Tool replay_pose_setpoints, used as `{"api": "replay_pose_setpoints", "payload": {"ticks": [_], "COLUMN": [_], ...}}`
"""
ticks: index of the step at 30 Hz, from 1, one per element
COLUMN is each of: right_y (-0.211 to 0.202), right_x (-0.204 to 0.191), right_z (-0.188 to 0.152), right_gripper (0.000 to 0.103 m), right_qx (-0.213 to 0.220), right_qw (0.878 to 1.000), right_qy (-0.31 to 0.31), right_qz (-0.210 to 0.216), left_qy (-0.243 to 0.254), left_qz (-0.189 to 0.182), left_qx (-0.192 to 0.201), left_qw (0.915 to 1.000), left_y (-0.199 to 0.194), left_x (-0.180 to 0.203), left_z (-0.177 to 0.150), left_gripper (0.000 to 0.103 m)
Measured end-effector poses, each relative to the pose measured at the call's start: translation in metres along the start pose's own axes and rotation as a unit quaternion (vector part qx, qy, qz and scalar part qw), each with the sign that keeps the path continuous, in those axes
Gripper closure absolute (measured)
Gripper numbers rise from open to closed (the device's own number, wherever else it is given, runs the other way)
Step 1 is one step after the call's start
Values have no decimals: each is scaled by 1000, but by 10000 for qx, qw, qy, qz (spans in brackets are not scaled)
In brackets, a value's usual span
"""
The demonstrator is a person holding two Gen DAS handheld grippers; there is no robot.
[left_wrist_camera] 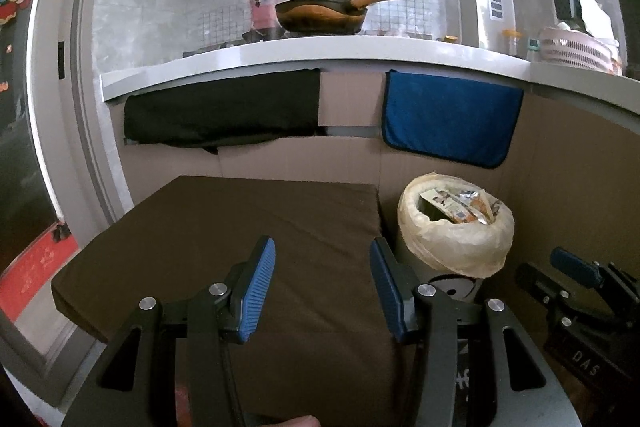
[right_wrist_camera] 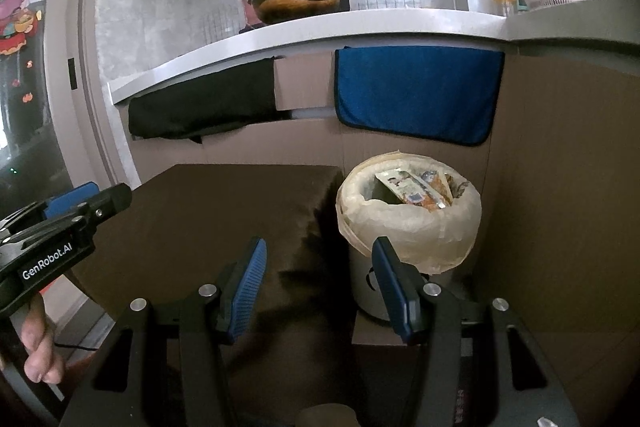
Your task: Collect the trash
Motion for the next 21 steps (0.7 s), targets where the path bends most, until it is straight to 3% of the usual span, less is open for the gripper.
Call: {"api": "replay_pose_setpoints", "payload": {"ticks": [21], "right_y": [0], "right_x": [-1], "right_z": [1], "right_gripper": [51], "right_qx": [9], "right_qw": [10000], "right_qy": [-18], "right_qz": [30], "left_qy": [17], "left_qz": [-43], "left_qx": [27], "left_qw": [10000], "left_y": [-1], "left_x": [-5], "left_z": [2], "left_gripper": [53]}}
Point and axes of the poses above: each gripper's, at about its wrist camera, not at the fingertips, and y roughly the way its jaws point, x to its right, z to its top, the point moved 7 cm from there along y, roughly the way its jaws point, and after that the axes turned 2 degrees about z, right-handed, at the moved point
